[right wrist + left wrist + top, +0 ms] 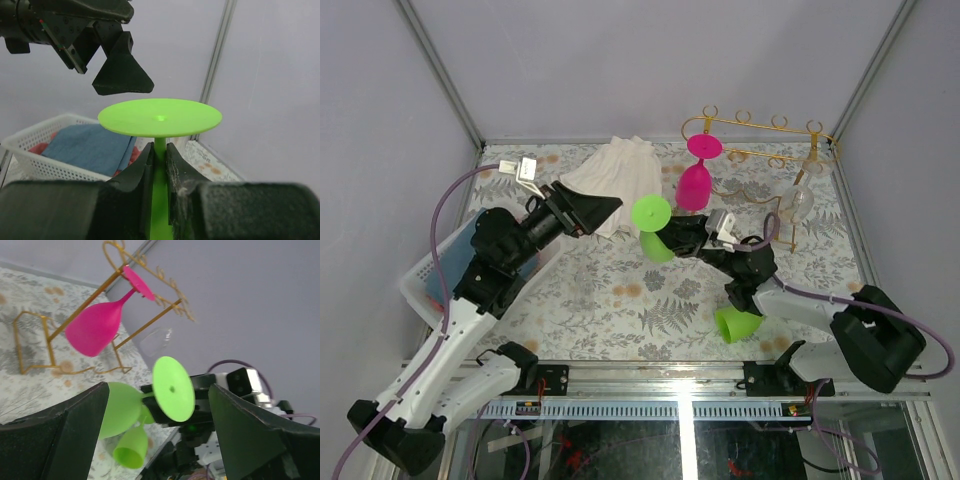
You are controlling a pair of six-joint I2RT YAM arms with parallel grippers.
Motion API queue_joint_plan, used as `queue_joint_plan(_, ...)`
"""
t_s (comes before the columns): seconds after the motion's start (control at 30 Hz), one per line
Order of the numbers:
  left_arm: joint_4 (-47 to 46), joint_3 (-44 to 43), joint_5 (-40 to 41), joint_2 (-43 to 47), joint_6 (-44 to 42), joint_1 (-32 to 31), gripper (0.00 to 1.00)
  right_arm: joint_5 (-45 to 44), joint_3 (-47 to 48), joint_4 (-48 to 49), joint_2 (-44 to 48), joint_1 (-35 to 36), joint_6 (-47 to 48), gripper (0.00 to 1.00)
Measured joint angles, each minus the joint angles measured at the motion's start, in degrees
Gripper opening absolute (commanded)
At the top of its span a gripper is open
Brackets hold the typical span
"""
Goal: Place the wine glass upside down on the wine glass rack
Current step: Pick up the wine glass at the center of the board, then turn the wine glass upside down at the wine rack.
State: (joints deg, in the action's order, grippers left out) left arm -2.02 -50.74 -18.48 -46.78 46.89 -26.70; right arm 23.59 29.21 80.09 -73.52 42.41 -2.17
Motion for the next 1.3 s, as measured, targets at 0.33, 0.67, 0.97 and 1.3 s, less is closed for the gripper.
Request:
queue_joint_plan(0.33, -7.5, 0.5, 1.7, -3.8, 3.7, -6.5, 0.58, 1.5, 6.9, 7.1, -8.8, 1.7, -0.9, 0.00)
queue_joint_plan(0.67, -9.7, 1.6, 3.0, -5.6, 5.7, -7.8, 0.01, 1.5, 7.1, 9.2, -9.4, 1.9, -0.4, 0.09)
queue_joint_plan(0.97, -9.7, 1.6, 2.9, -6.0, 7.0, -8.5, 0.00, 0.2, 4.6, 10.1, -9.4, 2.1, 1.5, 0.44)
queue_joint_plan(1.3, -8.7, 1.6, 3.1, -6.0, 7.0, -8.5, 0.00, -1.7, 3.7, 10.7, -10.5, 2.1, 1.9, 0.03)
